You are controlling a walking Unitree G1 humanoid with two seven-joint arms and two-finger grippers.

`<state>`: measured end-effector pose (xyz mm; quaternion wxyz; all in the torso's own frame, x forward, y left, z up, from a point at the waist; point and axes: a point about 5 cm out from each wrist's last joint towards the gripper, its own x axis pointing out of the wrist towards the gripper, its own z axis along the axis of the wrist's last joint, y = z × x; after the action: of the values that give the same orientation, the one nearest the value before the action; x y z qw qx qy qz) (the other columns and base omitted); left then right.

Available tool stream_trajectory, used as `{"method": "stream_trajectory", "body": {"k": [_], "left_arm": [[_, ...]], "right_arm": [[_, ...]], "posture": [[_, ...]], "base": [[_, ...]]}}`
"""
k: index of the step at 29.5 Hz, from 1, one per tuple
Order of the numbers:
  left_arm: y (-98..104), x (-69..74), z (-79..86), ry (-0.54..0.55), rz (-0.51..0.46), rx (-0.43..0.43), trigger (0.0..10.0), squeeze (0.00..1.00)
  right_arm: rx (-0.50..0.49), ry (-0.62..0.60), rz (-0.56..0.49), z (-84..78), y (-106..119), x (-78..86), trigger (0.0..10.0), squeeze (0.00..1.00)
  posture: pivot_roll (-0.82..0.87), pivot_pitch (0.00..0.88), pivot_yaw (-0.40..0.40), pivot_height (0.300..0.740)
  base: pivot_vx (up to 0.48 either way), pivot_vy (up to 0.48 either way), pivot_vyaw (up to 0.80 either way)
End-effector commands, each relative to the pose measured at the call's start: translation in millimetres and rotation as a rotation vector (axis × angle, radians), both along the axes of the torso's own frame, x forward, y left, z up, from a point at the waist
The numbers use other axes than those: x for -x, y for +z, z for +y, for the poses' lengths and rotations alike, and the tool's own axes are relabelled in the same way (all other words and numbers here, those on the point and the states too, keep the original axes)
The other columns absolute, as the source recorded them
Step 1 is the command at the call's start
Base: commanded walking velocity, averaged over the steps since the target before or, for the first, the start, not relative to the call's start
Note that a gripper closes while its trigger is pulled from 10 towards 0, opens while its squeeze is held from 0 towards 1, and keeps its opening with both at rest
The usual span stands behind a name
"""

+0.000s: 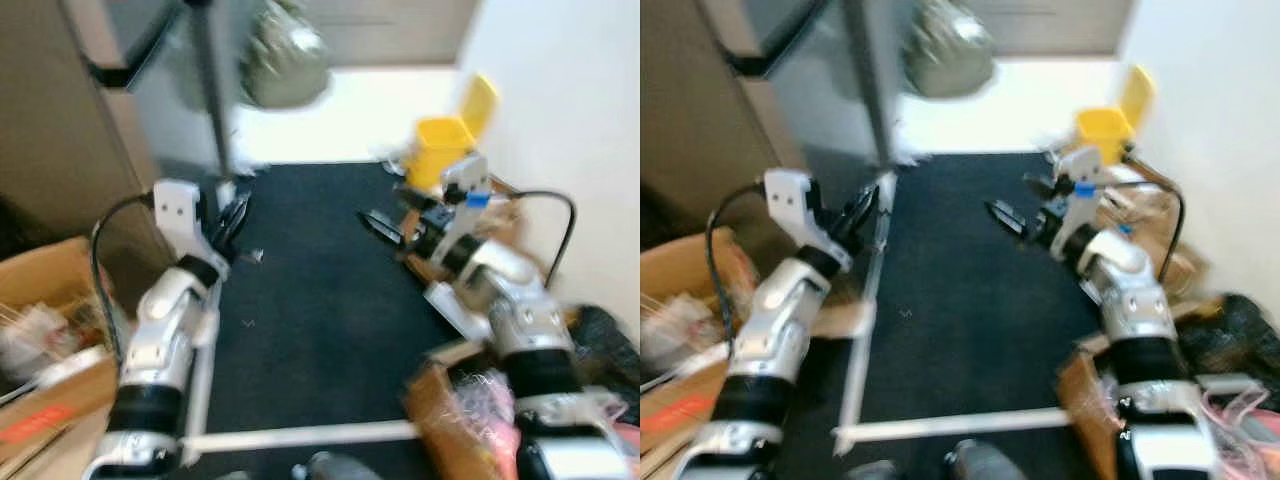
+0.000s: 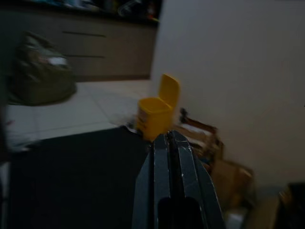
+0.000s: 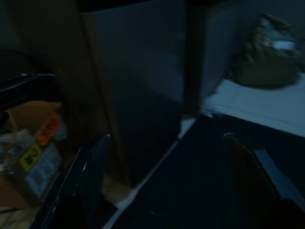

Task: Picking trash to rubbish bin

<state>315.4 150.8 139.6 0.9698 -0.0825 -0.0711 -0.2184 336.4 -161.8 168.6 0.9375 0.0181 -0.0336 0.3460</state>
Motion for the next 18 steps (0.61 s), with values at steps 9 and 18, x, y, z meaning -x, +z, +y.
{"method": "stream_trajectory", "body": {"k": [9,18], "left_arm": [[-3.0,0.1,1.1,0.000,0.000,-0.014,10.0,0.00],[-3.2,-0.3,0.9,0.002,-0.007,-0.022,10.0,0.00]], "right_arm": [[-0.012,0.005,0.009,2.2,-0.5,0.1,10.0,0.00],[-0.012,0.003,-0.003,2.7,3.9,-0.2,10.0,0.00]], "posture": [[0.00,0.000,-0.021,0.740],[0.01,0.000,-0.022,0.740]], "base": [[0.000,0.000,-0.80],[0.000,0.000,-0.80]]}}
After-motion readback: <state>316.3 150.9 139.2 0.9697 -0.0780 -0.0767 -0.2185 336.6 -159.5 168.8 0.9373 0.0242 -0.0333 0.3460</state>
